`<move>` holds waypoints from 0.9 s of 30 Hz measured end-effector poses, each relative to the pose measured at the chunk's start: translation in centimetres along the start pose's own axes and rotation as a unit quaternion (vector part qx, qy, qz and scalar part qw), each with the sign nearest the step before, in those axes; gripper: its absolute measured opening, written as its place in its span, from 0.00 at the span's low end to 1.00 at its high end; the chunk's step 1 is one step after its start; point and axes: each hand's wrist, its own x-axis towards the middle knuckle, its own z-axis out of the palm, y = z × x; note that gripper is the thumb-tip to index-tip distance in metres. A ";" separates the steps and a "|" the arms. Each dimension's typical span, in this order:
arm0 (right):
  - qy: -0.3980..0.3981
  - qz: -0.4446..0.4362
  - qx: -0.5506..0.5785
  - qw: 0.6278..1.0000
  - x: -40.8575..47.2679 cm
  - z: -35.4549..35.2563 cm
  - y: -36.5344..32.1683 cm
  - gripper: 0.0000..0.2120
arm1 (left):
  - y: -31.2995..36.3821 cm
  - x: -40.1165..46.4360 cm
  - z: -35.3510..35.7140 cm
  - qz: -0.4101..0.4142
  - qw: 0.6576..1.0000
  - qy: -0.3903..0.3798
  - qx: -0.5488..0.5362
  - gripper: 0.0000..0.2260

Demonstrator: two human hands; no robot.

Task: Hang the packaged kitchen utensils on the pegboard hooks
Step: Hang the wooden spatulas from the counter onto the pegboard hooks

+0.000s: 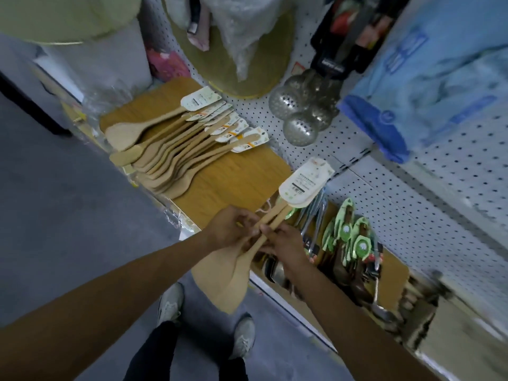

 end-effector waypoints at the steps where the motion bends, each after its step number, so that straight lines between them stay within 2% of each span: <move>1: -0.009 0.000 -0.001 1.000 -1.5 -1.1 -0.1 0.07 | 1.3 -1.5 0.9 0.002 1.000 0.000 0.008 0.12; 3: -0.035 -0.002 0.001 0.999 -4.7 -3.3 -0.3 0.02 | 3.7 -4.6 2.8 0.003 1.000 -0.006 0.007 0.13; 5: -0.048 -0.002 0.007 0.999 -8.4 -5.4 -0.6 0.02 | 5.7 -7.6 4.7 0.019 1.000 -0.009 0.014 0.12; 8: -0.043 0.008 0.013 0.999 -13.4 -8.6 -0.5 0.09 | 8.4 -11.7 7.8 0.025 0.999 -0.010 0.028 0.12; 14: -0.025 -0.014 -0.006 1.000 -22.0 -14.2 0.2 0.13 | 13.3 -17.7 13.1 0.036 0.997 -0.018 0.068 0.08; 17: -0.001 -0.046 -0.008 0.999 -25.5 -16.5 0.6 0.13 | 15.8 -19.8 15.2 0.047 0.994 -0.027 0.099 0.09; 22: 0.062 -0.102 0.005 0.993 -31.3 -20.0 1.2 0.04 | 18.9 -23.0 18.7 0.079 0.989 -0.058 0.111 0.09; 25: 0.110 -0.138 0.007 0.984 -34.4 -22.7 2.4 0.09 | 20.9 -24.9 21.2 0.115 0.984 -0.077 0.108 0.09; 27: 0.134 -0.158 0.009 0.978 -36.3 -24.8 3.4 0.08 | 22.0 -26.2 23.2 0.133 0.982 -0.091 0.099 0.11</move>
